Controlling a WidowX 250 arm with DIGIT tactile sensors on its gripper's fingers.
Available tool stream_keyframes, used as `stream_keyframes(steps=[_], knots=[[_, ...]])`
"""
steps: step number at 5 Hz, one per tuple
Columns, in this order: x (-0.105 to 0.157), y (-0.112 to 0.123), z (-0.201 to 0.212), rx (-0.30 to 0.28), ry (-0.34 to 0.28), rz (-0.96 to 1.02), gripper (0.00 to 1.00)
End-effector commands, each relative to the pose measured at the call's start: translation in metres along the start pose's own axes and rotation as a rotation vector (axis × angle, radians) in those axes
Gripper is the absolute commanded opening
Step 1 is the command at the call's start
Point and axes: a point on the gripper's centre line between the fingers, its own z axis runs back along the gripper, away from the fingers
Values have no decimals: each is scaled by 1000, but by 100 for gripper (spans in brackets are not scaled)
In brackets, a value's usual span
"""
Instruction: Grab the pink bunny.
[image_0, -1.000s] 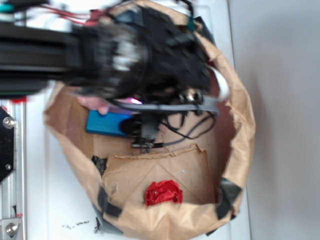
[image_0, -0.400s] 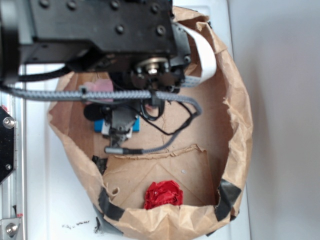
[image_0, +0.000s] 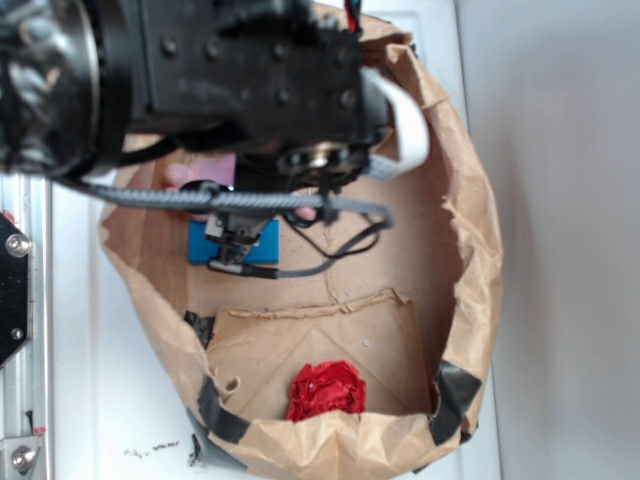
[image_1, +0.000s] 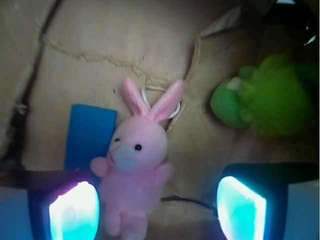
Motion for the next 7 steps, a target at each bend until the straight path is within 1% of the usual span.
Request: stream_keyframes(steps=[1,2,3,4,5,6,7], knots=[[-12,-17,-13,31,-69,-130,100],[-20,-28,-20,27,-41,-225,100],[-32,-40,-29,104,-34,-319,100],[-33,-44,-35,135,-42,-326,100],[-26,-42,-32,115,-46,-293,100],[-29,-47,-36,134,-51,-292,100],[-30,-56,-49,176,-55,-268,100]])
